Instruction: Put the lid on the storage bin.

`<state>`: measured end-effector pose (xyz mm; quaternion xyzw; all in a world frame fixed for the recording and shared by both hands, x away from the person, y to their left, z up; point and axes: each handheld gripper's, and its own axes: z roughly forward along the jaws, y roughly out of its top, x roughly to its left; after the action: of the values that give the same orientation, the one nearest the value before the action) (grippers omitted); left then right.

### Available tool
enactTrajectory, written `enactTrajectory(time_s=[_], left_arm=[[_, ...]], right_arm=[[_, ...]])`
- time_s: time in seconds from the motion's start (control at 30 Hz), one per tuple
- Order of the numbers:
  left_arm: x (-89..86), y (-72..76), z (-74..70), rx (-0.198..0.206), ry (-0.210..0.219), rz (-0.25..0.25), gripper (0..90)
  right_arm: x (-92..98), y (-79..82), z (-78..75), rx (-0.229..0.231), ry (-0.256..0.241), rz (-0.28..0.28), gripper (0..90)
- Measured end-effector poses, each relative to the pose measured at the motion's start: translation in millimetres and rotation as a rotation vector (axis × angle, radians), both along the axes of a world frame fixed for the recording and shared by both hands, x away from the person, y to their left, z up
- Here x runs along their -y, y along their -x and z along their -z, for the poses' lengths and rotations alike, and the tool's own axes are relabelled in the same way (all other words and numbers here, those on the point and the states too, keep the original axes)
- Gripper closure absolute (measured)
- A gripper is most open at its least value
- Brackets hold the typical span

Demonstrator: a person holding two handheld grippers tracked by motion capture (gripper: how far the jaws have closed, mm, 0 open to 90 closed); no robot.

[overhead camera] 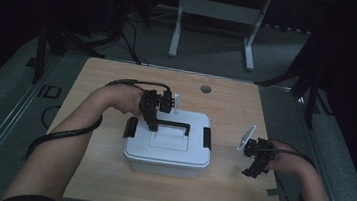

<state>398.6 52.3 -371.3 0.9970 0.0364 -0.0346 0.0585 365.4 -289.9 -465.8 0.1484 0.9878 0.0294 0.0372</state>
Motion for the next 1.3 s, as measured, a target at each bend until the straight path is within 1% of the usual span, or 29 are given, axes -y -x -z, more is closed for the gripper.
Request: enactTrajectory(time_s=[0.07,0.13,0.17,0.2,0.23,0.27,0.3,0.33,0.37,0.43,0.47,0.5,0.53,0.57,0.6,0.63,0.67,0.73,0.8,0.83,0.93,1.03,1.1,1.17,1.2,1.23,1.27,1.3], left_arm=[[1.1,-0.2,0.0,-0.003,-0.007,-0.003,83.6],[3.0,1.2,-0.8,0.019,-0.022,0.009,83.1],[3.5,1.0,-0.9,0.024,-0.022,0.007,81.9],[3.4,0.7,-1.6,0.034,-0.012,-0.004,74.6],[2.8,-0.7,-2.5,0.032,0.002,-0.018,63.1],[2.8,-0.7,-2.5,0.032,0.002,-0.018,57.3],[0.7,-1.8,-4.5,0.068,0.038,-0.041,51.1],[0.7,-1.8,-4.5,0.068,0.038,-0.041,42.0],[-1.2,-2.8,-5.5,0.065,0.058,-0.063,42.0],[-5.6,-4.6,-5.7,0.057,0.068,-0.088,28.5],[-7.1,-4.6,-5.3,0.054,0.068,-0.091,21.4],[-9.2,-4.2,-4.3,0.055,0.063,-0.095,17.6],[-11.3,-3.9,-3.4,0.057,0.059,-0.096,11.7],[-11.3,-3.9,-3.4,0.057,0.059,-0.096,8.9],[-17.3,-1.4,-2.7,0.075,0.079,-0.097,8.9],[-20.2,-0.6,-2.7,0.071,0.093,-0.105,6.2],[-23.0,0.4,-2.8,0.08,0.105,-0.107,6.1],[-29.1,3.0,-2.6,0.083,0.129,-0.114,6.1],[-35.0,6.4,-1.6,0.097,0.138,-0.11,4.4],[-38.4,8.4,-1.2,0.097,0.144,-0.113,4.2],[-49.1,10.7,-0.4,0.103,0.163,-0.138,2.6],[-60.3,13.1,-0.2,0.127,0.178,-0.156,2.6],[-68.3,15.0,0.0,0.121,0.189,-0.168,2.6],[-76.0,17.6,0.8,0.144,0.192,-0.176,2.6],[-79.7,19.0,1.4,0.148,0.194,-0.18,2.6],[-83.4,20.6,1.7,0.159,0.2,-0.177,2.7],[-87.3,22.5,2.3,0.171,0.219,-0.177,2.7],[-91.4,23.7,2.5,0.163,0.231,-0.183,2.7]], right_arm=[[0.0,-0.1,0.7,-0.003,0.001,0.002,15.2],[-0.7,0.0,0.9,-0.004,0.002,0.002,15.2],[-1.1,0.0,0.8,-0.003,-0.002,0.0,15.2],[-1.4,0.0,0.8,-0.003,-0.003,-0.001,15.2],[-1.5,-0.2,1.0,-0.002,-0.002,-0.003,15.2],[-1.5,-0.2,1.0,-0.002,-0.002,-0.003,15.2],[-1.6,-0.4,1.1,-0.004,-0.003,-0.003,15.2],[-1.6,-0.4,1.1,-0.004,-0.003,-0.003,15.2],[-1.5,-0.4,1.3,-0.004,-0.004,-0.001,15.2],[-1.4,-0.4,2.0,-0.006,0.001,0.003,15.2],[-1.6,-0.2,2.2,-0.008,0.0,0.001,15.2],[-1.7,-0.1,2.2,-0.009,-0.002,0.001,15.2],[-1.8,0.1,2.1,-0.009,-0.004,0.001,15.2],[-1.8,0.1,2.1,-0.009,-0.004,0.001,15.2],[-2.0,0.3,1.9,-0.009,-0.005,0.001,15.2],[-2.0,0.1,1.7,-0.006,-0.012,0.001,15.2],[-2.0,0.0,1.7,-0.007,-0.014,0.001,15.2],[-2.3,-0.1,1.8,-0.008,-0.012,0.002,15.2],[-2.7,0.0,1.9,-0.009,-0.012,0.001,15.2],[-2.8,0.0,2.0,-0.009,-0.011,0.002,15.2],[-3.1,-0.4,2.1,-0.01,-0.01,0.006,15.2],[-4.2,-1.1,2.0,-0.008,-0.011,0.005,15.2],[-5.3,-1.1,1.7,-0.008,-0.013,0.003,15.2],[-5.9,-1.3,1.7,-0.005,-0.014,0.0,15.2],[-6.1,-1.4,1.7,-0.001,-0.013,-0.001,15.2],[-6.2,-1.5,1.3,0.004,-0.015,0.0,15.2],[-6.1,-1.8,0.8,0.007,-0.018,0.0,15.2],[-6.1,-1.8,0.1,0.012,-0.02,0.001,15.2]])
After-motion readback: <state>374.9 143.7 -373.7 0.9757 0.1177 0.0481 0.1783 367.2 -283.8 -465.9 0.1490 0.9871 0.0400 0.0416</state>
